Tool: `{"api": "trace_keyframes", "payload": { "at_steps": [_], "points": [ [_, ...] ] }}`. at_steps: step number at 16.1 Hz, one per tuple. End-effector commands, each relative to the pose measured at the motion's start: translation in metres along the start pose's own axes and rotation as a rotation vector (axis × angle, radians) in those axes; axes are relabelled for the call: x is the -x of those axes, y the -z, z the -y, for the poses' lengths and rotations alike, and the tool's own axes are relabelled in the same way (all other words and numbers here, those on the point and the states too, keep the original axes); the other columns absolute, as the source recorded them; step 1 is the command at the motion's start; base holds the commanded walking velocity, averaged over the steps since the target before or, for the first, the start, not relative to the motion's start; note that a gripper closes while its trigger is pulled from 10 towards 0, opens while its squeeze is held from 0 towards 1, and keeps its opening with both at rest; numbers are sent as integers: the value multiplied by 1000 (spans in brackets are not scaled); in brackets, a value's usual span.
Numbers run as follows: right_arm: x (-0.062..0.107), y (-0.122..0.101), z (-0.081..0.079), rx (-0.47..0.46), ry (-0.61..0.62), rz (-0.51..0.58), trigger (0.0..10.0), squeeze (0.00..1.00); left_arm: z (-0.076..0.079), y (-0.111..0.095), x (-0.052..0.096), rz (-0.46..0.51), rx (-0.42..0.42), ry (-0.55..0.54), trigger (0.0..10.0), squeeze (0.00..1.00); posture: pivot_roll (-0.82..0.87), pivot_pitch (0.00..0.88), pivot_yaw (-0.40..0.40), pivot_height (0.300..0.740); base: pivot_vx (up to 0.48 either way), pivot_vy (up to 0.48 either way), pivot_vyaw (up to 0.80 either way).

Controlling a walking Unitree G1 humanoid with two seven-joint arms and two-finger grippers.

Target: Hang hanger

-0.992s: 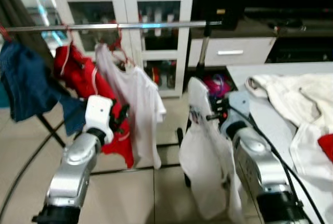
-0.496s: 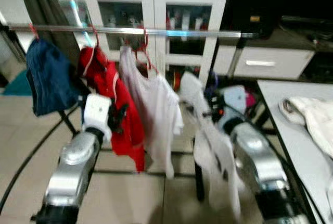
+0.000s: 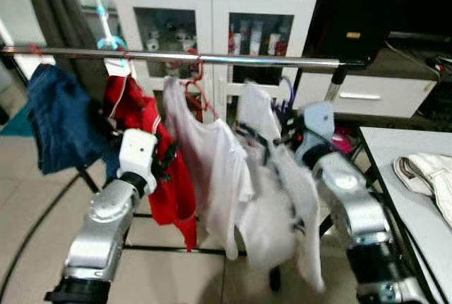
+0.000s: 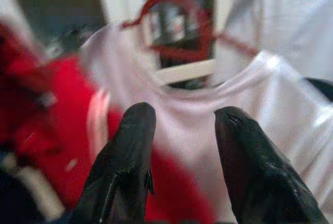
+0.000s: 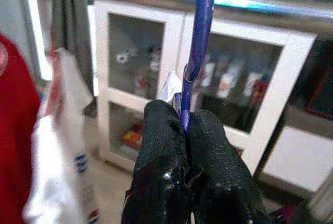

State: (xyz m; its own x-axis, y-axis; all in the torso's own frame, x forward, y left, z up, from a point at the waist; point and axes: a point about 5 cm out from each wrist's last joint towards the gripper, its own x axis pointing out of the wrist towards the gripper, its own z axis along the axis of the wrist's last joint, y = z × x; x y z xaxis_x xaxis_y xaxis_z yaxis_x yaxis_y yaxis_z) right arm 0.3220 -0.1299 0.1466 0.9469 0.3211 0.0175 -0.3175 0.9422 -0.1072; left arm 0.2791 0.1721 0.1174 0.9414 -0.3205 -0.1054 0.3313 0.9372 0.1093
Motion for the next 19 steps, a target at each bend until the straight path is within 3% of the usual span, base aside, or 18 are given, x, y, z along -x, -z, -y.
{"api": "trace_keyframes", "payload": {
  "at_steps": [1,2,5,8,10,16,19],
  "points": [
    [-7,-8,13,6,52,14,10000,0,11,-9,-4,27,-3,81,10000,337,14,0,15,740,0,0,0],
    [-9,-9,14,3,59,12,10000,0,12,-10,-4,28,-10,92,10000,341,14,0,15,740,0,0,0],
    [-39,-24,24,17,82,10,10000,0,9,-24,-3,55,-41,157,10000,345,26,0,29,740,0,0,0],
    [-57,-29,29,42,111,-59,10000,0,7,-33,-1,69,-57,204,10000,341,29,0,36,740,0,0,0],
    [-70,-30,36,-8,169,-122,10000,0,9,-41,2,77,-67,262,10000,345,45,0,47,740,0,0,0],
    [-74,-8,42,-34,251,-317,10000,0,11,-43,9,57,-73,323,10000,353,66,0,45,740,0,0,0],
    [-71,2,40,-66,252,-343,10000,0,15,-48,15,86,-28,385,10000,353,70,0,41,740,0,0,0]
  ]
}}
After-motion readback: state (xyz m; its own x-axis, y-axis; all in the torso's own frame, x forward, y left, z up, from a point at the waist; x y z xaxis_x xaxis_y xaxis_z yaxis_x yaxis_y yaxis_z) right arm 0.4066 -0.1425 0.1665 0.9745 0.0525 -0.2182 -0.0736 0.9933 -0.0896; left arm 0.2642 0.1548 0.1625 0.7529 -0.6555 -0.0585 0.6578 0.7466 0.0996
